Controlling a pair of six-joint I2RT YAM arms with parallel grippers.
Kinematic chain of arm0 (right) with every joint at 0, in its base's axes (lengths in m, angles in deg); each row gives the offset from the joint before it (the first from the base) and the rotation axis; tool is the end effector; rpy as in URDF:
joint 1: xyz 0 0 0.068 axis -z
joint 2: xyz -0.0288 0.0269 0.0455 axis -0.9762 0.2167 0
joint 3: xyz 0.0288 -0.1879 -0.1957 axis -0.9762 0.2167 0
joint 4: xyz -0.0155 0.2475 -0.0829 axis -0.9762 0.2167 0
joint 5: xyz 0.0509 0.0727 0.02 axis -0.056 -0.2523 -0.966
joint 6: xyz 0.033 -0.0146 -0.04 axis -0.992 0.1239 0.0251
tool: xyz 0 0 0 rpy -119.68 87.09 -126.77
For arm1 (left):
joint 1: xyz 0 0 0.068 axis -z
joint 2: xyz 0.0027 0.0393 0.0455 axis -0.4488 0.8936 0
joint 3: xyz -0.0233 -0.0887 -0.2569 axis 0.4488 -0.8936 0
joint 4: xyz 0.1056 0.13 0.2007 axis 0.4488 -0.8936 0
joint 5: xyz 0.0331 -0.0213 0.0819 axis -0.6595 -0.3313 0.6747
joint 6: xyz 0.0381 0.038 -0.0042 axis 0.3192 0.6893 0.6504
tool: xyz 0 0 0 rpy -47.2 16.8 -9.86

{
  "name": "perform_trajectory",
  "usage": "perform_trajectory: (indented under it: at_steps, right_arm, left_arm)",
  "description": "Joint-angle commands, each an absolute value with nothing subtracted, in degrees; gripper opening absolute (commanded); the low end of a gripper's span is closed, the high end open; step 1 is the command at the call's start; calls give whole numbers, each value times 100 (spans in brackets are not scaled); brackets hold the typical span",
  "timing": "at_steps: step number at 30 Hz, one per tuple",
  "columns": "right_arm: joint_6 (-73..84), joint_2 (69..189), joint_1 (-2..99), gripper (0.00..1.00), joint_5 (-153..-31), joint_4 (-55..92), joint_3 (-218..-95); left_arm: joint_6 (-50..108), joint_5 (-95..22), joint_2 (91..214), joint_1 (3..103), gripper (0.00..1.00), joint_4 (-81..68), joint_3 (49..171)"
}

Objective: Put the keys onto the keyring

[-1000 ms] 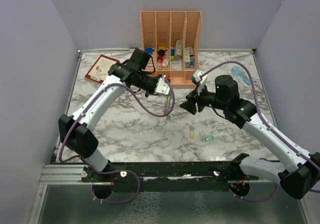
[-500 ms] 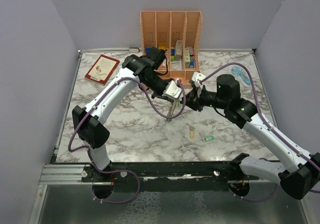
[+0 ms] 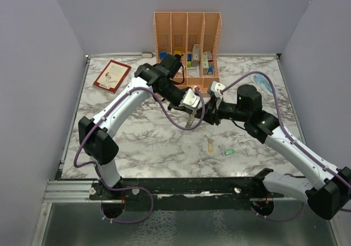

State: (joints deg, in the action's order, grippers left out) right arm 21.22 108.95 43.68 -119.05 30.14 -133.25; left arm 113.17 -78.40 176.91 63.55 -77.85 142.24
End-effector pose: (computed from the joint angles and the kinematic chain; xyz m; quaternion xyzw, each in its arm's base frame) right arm 0.1885 0.1504 0.3305 -0.4432 0.6707 0.3564 0.4762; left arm 0.2615 -0.2304 0.3638 0.7760 0.4333 -0.3331 0.3146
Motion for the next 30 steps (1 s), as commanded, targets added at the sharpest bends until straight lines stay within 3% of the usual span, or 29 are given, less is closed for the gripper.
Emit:
perform_trajectory:
  at_steps: [1,30]
  right_arm:
    - [1812,10763,4347,23,-12172,2564,-13202]
    - [2401,10718,4348,24,-11707,3117,-13562]
  left_arm:
    - [11050,-8325,17428,6376,0,-7410,14189]
    - [11171,-8499,17122,6376,0,-7676,14080]
